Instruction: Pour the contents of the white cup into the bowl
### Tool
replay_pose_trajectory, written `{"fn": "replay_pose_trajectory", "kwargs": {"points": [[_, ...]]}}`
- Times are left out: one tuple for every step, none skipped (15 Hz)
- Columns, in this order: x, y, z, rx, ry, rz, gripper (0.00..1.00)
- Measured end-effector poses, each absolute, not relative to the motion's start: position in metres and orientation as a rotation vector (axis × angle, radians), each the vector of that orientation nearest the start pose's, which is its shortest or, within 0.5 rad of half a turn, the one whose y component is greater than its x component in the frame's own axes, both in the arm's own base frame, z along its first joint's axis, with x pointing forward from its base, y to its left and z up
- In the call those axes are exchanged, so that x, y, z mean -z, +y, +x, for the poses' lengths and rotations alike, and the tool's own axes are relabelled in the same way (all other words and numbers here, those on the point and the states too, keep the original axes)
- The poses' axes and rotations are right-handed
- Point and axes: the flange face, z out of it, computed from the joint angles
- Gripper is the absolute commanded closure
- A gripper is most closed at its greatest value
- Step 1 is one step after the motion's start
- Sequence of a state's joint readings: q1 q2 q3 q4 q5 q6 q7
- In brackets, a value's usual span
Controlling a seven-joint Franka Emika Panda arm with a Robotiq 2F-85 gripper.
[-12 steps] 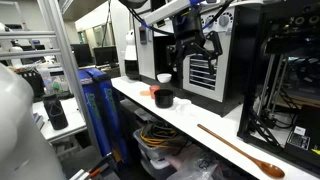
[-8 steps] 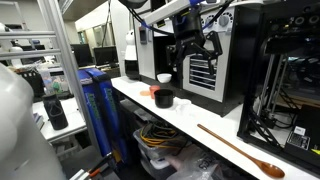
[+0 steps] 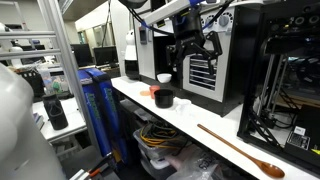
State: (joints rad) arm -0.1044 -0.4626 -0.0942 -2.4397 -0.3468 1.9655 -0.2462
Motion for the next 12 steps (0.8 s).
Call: {"fn": "replay_pose_trajectory", "kwargs": {"points": [[-0.469,-0.102,0.395,-0.119,-0.329,-3.387,0.00],[-0.467,-0.101,0.396,-0.117,-0.326,-3.376,0.00],[-0.461,-0.098,0.398,-0.109,-0.315,-3.357,0.00],[-0.453,-0.094,0.402,-0.101,-0.305,-3.330,0.00],[-0.442,-0.091,0.407,-0.095,-0.291,-3.298,0.00],[-0.432,-0.087,0.413,-0.085,-0.269,-3.268,0.00],[-0.421,-0.084,0.419,-0.071,-0.242,-3.240,0.00],[-0.411,-0.080,0.426,-0.047,-0.208,-3.216,0.00],[-0.402,-0.078,0.432,-0.021,-0.171,-3.199,0.00],[-0.394,-0.076,0.438,0.000,-0.142,-3.184,0.00],[-0.386,-0.074,0.443,0.013,-0.114,-3.170,0.00],[-0.379,-0.072,0.447,0.021,-0.095,-3.158,0.00]]}}
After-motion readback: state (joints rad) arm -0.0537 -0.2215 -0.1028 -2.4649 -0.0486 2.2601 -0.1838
